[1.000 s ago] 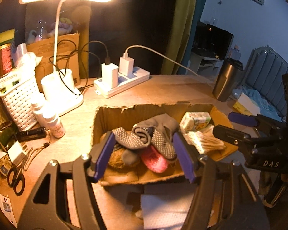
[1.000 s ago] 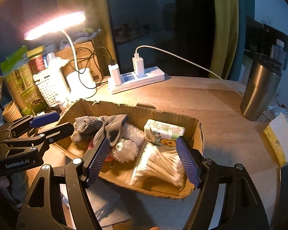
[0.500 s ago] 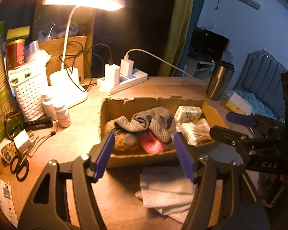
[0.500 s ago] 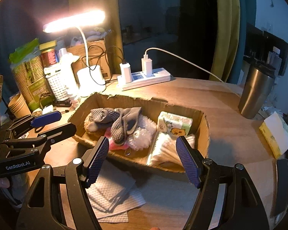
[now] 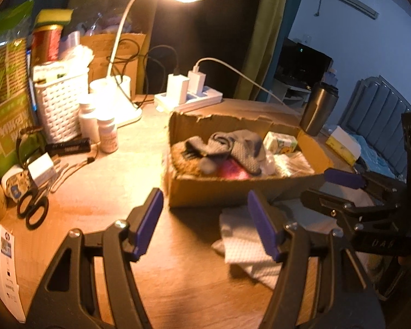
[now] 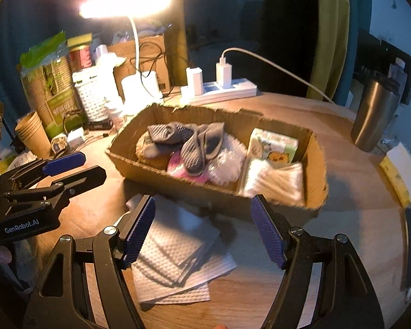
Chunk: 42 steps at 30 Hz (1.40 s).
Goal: Organize soft objects
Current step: 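Withdraw both tools from the box toward the white waffle towels, then close the right tool on a white waffle towel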
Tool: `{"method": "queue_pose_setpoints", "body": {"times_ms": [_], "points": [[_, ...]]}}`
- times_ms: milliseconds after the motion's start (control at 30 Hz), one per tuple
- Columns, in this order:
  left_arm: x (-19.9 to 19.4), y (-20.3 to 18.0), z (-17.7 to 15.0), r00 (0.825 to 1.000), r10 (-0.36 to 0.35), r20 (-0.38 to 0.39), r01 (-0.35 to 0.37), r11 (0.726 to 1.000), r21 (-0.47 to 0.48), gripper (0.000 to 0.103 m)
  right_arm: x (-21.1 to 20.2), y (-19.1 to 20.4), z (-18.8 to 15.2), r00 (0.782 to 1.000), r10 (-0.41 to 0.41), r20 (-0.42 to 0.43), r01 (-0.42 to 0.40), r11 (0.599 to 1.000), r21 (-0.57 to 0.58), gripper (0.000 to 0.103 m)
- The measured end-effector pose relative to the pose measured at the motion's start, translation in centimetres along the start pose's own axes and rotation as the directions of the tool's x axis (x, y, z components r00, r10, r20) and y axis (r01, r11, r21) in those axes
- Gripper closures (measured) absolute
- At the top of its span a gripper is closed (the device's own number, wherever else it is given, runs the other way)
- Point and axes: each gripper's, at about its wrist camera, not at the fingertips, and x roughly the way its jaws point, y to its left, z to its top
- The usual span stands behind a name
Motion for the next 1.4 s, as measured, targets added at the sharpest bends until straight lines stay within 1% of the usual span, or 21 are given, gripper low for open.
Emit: {"method": "queue_pose_setpoints", "body": {"times_ms": [233, 533, 900, 967, 1033, 1067, 1100, 1167, 1200, 1233, 1400], "points": [[-0.1, 1.5, -1.8, 1.0, 0.016, -0.007, -0.016, 0.999, -0.029, 0.037, 1.3, 1.4, -1.5, 0.999, 0.016, -0.04, -0.017, 1.0, -0.009, 0.028], [-0.3, 3.4, -3.5, 0.999, 0.029, -0.014, -0.03, 0.997, -0.067, 0.037, 3.6, 4.0, -3.0, 0.993, 0.055, -0.1, -0.06, 0.997, -0.048, 0.028], [-0.9, 4.9, -4.2, 1.0, 0.028, -0.01, -0.029, 0.994, -0.101, 0.037, 5.6, 5.7, -3.5, 0.989, 0.065, -0.136, -0.074, 0.995, -0.06, 0.028], [-0.9, 4.9, -4.3, 1.0, 0.025, -0.012, -0.026, 0.995, -0.1, 0.037, 5.6, 5.8, -3.5, 0.988, 0.068, -0.136, -0.077, 0.995, -0.06, 0.035], [-0.9, 4.9, -4.3, 1.0, 0.025, -0.014, -0.026, 0.995, -0.099, 0.037, 5.5, 5.8, -3.5, 0.989, 0.07, -0.133, -0.079, 0.995, -0.061, 0.048], [-0.9, 4.8, -4.3, 1.0, 0.025, -0.014, -0.027, 0.995, -0.098, 0.037, 5.5, 5.8, -3.5, 0.989, 0.072, -0.131, -0.081, 0.995, -0.061, 0.053], [-0.9, 4.8, -4.3, 1.0, 0.027, -0.015, -0.028, 0.995, -0.097, 0.037, 5.4, 5.8, -3.5, 0.989, 0.075, -0.127, -0.084, 0.995, -0.059, 0.062], [-0.9, 4.7, -4.3, 0.999, 0.03, -0.016, -0.031, 0.995, -0.092, 0.037, 5.2, 5.6, -3.5, 0.989, 0.085, -0.119, -0.092, 0.994, -0.056, 0.067], [-0.9, 4.7, -4.3, 0.999, 0.031, -0.016, -0.032, 0.995, -0.09, 0.037, 5.0, 5.6, -3.5, 0.989, 0.091, -0.116, -0.098, 0.994, -0.054, 0.075], [-0.8, 4.6, -4.4, 0.999, 0.033, -0.017, -0.035, 0.996, -0.087, 0.037, 4.9, 5.6, -3.5, 0.989, 0.092, -0.113, -0.099, 0.994, -0.053, 0.076], [-0.8, 3.9, -4.3, 0.999, 0.04, -0.022, -0.041, 0.997, -0.072, 0.037, 4.0, 4.8, -3.4, 0.991, 0.107, -0.085, -0.11, 0.994, -0.028, 0.076]]}}
